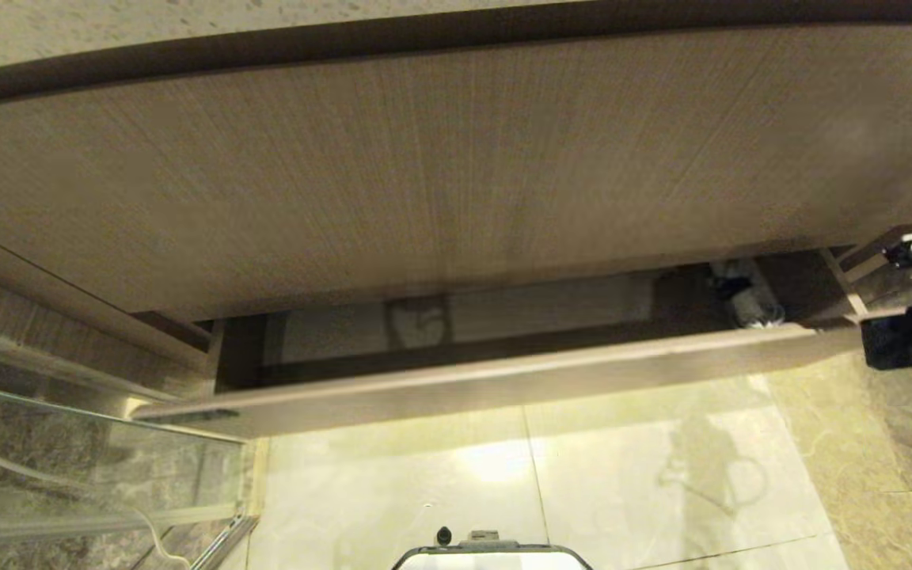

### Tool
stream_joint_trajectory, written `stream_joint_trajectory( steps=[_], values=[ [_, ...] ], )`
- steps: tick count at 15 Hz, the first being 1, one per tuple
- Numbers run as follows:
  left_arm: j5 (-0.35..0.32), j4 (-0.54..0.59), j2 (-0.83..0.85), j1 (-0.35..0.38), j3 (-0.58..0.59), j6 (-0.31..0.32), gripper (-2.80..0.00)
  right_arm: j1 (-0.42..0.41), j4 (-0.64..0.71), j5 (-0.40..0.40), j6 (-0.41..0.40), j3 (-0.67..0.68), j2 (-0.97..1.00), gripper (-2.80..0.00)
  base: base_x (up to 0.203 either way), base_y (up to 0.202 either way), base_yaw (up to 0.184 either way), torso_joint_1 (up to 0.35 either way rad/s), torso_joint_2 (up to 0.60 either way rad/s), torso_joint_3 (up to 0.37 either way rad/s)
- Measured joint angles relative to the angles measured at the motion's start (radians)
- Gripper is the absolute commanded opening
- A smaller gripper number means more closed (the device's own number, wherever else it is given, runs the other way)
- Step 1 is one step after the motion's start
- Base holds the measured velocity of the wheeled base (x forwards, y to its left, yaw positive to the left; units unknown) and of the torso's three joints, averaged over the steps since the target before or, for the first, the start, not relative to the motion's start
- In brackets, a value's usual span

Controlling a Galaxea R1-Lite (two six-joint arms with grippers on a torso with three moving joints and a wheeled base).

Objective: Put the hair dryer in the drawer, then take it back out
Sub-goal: Close the drawer, then pull open the drawer

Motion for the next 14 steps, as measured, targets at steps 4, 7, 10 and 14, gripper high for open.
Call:
stream_joint_trajectory(
  steps=[4,7,10,14],
  values=[
    [0.001,0.001,0.000,0.000,0.000,0.000,-2.80,0.028,-0.070,-0.004,0.052,-0.003,-0.031,-2.80,0.000,0.000,0.000,0.000,0.00,0.000],
    [0.000,0.000,0.000,0.000,0.000,0.000,-2.80,0.026,0.075,-0.002,0.074,0.015,-0.173,-2.80,0.000,0.000,0.000,0.000,0.00,0.000],
    [0.000,0.001,0.000,0.000,0.000,0.000,-2.80,0.028,0.337,-0.002,0.092,0.037,-0.402,-2.80,0.000,0.000,0.000,0.000,0.00,0.000],
    [0.000,0.002,0.000,0.000,0.000,0.000,-2.80,0.035,0.541,-0.004,0.115,0.164,-0.751,-2.80,0.000,0.000,0.000,0.000,0.00,0.000]
  ],
)
